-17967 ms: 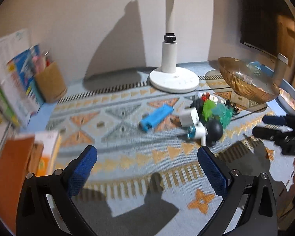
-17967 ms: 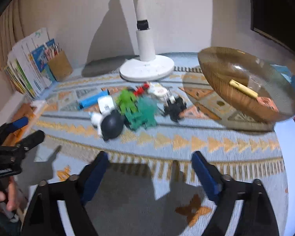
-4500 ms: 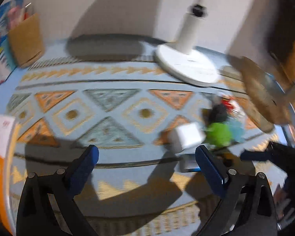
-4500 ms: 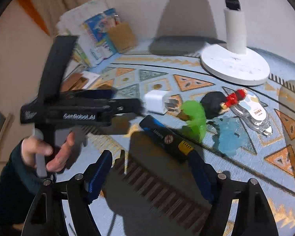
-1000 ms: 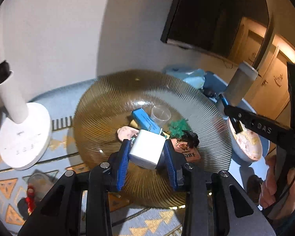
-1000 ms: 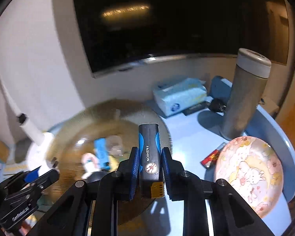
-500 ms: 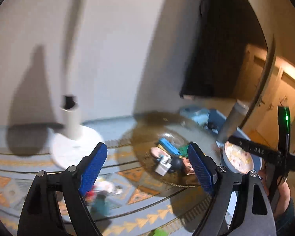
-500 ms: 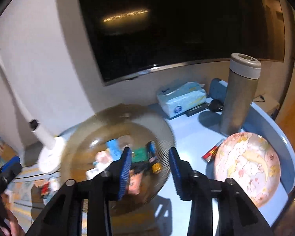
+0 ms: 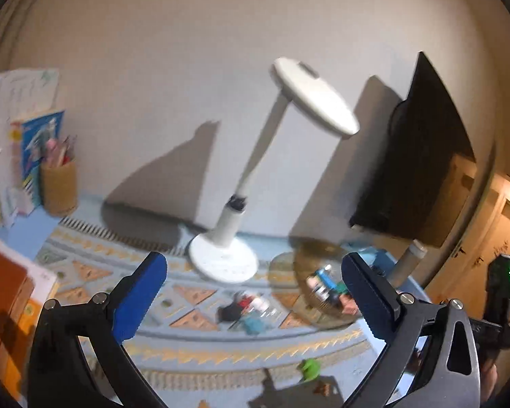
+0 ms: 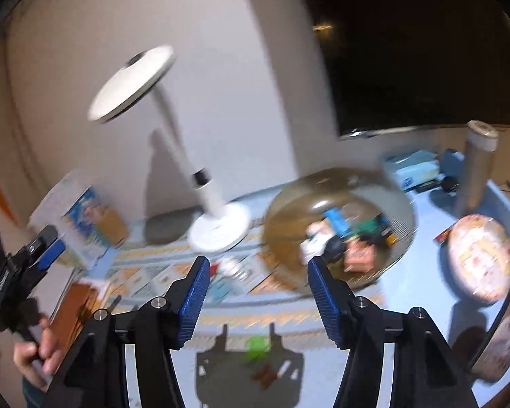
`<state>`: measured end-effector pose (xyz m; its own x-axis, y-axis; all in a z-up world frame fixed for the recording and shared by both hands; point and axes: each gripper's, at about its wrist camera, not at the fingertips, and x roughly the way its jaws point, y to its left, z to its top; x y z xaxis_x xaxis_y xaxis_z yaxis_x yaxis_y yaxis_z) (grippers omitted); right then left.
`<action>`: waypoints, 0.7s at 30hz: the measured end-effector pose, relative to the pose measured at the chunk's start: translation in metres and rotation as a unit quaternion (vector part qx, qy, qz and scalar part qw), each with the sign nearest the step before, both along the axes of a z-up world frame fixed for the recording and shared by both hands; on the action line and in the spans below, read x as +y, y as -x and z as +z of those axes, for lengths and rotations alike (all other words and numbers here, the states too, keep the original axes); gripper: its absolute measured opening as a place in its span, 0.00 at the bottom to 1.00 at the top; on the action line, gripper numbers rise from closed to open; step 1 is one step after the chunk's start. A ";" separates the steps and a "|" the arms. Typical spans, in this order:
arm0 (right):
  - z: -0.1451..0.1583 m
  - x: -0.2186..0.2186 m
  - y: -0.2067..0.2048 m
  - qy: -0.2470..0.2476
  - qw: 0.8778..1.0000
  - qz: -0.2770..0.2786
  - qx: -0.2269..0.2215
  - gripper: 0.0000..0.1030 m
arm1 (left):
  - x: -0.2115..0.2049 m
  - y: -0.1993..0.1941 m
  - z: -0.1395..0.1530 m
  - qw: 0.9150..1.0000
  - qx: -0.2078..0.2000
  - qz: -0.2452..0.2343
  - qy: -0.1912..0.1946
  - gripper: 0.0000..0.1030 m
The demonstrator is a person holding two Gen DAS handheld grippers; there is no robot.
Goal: Organize rigid objects
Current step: 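Withdraw both open tools from the bowl back over the table, then grasp the red-and-black figure with the left tool while the right tool grasps the green translucent figure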
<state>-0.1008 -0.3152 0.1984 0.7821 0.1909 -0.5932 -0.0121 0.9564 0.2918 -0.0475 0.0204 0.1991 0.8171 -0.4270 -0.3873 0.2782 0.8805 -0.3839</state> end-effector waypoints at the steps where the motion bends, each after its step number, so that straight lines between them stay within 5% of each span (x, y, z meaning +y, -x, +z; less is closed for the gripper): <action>1: -0.007 0.007 0.005 0.000 1.000 0.006 0.004 0.58 | 0.005 0.000 -0.011 1.000 0.012 0.009 -0.008 0.99; 5: -0.048 0.029 0.013 0.024 0.999 0.016 0.037 0.61 | 0.008 -0.005 -0.065 0.996 0.053 0.047 -0.059 0.99; 12: -0.131 0.038 -0.001 0.075 0.995 0.021 0.068 0.61 | -0.005 -0.017 -0.155 0.979 0.130 0.044 -0.150 0.99; 15: -0.158 0.039 -0.005 0.093 0.992 0.032 0.077 0.61 | -0.009 -0.016 -0.168 0.972 0.150 0.056 -0.171 0.99; 21: -0.181 0.030 -0.011 0.062 0.992 0.044 0.104 0.61 | -0.004 -0.018 -0.171 0.973 0.160 0.055 -0.159 0.99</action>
